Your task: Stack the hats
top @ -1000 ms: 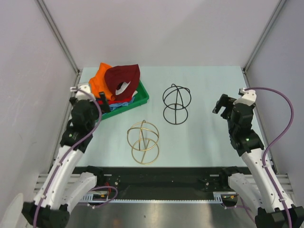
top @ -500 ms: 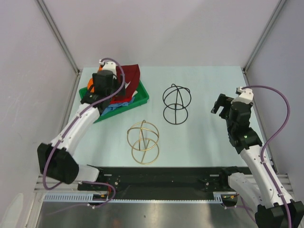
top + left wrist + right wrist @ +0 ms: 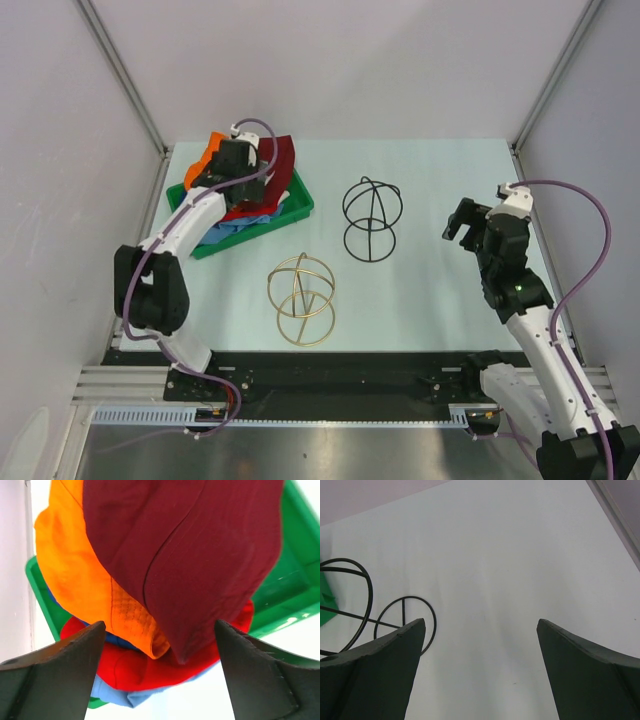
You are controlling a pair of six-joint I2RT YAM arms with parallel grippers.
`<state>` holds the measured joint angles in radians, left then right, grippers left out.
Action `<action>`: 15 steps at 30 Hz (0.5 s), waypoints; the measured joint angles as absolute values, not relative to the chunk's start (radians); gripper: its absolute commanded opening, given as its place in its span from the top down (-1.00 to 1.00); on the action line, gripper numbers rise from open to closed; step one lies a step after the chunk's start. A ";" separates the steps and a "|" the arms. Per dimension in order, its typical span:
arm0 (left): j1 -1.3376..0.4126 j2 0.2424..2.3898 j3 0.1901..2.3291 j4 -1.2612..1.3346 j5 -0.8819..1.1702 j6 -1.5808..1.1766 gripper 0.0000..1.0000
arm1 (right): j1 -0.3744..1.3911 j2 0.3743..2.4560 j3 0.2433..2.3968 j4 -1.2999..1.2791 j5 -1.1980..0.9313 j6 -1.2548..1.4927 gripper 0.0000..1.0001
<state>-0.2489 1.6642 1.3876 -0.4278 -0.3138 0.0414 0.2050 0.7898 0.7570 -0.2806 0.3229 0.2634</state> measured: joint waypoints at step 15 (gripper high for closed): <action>-0.244 1.679 1.391 -0.377 -0.327 0.106 0.99 | 0.202 0.782 0.859 -0.380 0.258 0.291 -0.99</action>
